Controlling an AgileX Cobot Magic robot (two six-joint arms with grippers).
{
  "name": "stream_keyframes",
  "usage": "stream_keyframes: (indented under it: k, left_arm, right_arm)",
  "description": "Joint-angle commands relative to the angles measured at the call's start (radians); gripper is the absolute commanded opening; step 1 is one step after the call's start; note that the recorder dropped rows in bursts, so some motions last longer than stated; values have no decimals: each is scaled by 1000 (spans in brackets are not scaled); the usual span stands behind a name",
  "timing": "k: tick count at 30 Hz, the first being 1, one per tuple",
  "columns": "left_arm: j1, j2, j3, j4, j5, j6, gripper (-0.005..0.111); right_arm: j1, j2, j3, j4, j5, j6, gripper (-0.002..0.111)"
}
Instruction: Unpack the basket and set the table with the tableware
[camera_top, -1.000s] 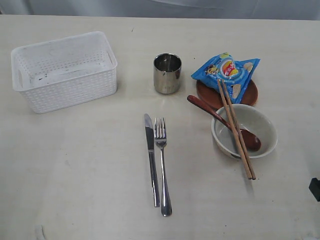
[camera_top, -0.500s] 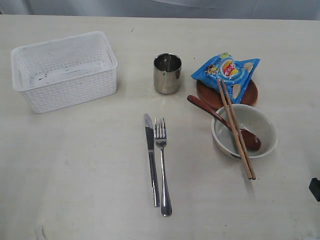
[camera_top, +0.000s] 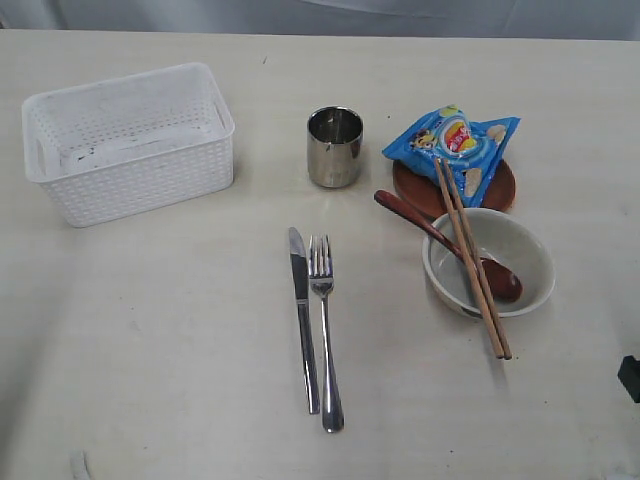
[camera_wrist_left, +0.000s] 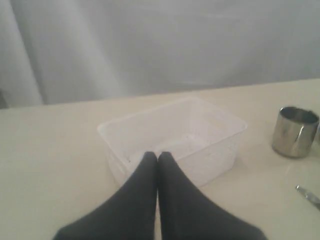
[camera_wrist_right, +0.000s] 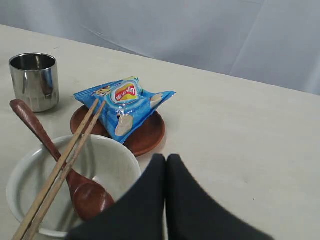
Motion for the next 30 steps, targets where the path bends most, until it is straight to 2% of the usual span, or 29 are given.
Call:
stream_keyframes:
  k: [1,4,6,30]
  left_arm:
    - [29,-16,97,4,-53,-6,0]
    - [35,-16,129,4,-107,-6,0]
    - [37,-16,129,10,-59,-6,0]
    - [37,-16,129,16,-51,-6,0]
  right_arm:
    - [5,-6,3,5,-2,-2,-1]
    - [5,-6,3,5,-2,-2,-1]
    - [5,-6,3,5,-2,-2,-1]
    - [5,-6,3,5,-2,-2,-1]
